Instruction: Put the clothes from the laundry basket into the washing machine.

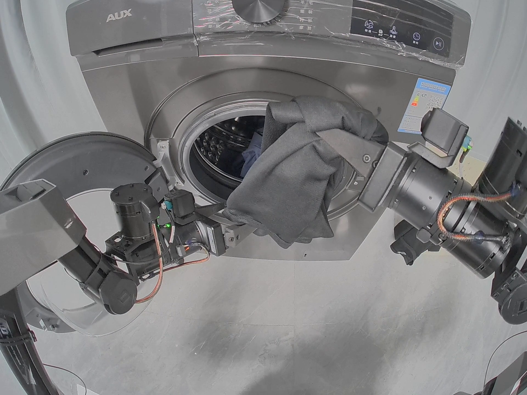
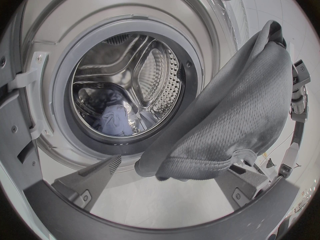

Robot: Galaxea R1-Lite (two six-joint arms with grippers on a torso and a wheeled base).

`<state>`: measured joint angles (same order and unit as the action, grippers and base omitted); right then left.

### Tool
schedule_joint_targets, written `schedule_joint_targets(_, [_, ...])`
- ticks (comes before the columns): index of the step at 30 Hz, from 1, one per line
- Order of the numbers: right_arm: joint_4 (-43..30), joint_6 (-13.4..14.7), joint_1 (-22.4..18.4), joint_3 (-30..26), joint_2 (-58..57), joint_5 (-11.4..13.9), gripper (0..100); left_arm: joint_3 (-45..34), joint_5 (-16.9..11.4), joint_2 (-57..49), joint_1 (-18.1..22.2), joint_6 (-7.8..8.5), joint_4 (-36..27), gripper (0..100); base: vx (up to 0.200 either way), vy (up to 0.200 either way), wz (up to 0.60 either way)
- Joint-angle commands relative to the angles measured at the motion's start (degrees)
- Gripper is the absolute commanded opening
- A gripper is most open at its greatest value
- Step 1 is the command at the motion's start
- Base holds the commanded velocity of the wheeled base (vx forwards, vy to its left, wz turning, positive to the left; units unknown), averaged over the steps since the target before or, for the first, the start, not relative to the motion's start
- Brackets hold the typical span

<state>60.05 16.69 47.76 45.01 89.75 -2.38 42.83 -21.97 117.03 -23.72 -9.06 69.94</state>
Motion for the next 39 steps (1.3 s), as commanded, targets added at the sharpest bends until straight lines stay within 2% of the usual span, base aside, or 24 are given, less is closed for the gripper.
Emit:
schedule_joint_targets(1, [0.0, 0.0, -0.1, -0.1, -0.1, 0.0, 0, 0.1, -0.3, 0.2, -0.5, -0.17, 1.0, 100, 0.0, 0.0, 0.0])
schedule_joint_targets(11, [0.0, -0.1, -1.1, 0.3, 0.5, -0.1, 0, -4.9, -1.1, 0.2, -3.8, -0.08, 9.4, 100, 0.0, 0.0, 0.0])
schedule_joint_targets(22, [-0.2, -0.1, -1.3, 0.5, 0.9, -0.2, 0, -4.5, -0.5, 2.0, -6.2, -0.17, 10.7, 100, 0.0, 0.0, 0.0])
schedule_joint_targets(23, [-0.2, -0.1, -1.3, 0.5, 0.9, -0.2, 0, -4.2, -0.4, 2.7, -6.3, -0.17, 11.9, 0, 0.0, 0.0, 0.0])
schedule_joint_targets(29, [-0.1, -0.1, -1.4, 0.2, 1.0, -0.2, 0, -4.2, -0.2, 2.7, -6.2, -0.79, 14.2, 0, 0.0, 0.0, 0.0])
schedule_joint_targets(32, [0.0, -0.1, -2.6, -0.2, 1.7, -0.2, 0, -7.0, 0.4, 0.9, -6.2, -0.96, 17.5, 0, 0.0, 0.0, 0.0])
schedule_joint_targets(36, [0.1, -0.3, -4.3, -1.9, 2.7, -0.1, 0, -12.9, 2.7, -3.8, -6.8, -0.08, 18.8, 0, 0.0, 0.0, 0.0])
schedule_joint_targets(39, [0.2, -0.3, -5.3, -4.1, 3.9, 0.0, 0, -16.9, 3.2, -8.5, -7.3, 0.44, 18.8, 0, 0.0, 0.0, 0.0])
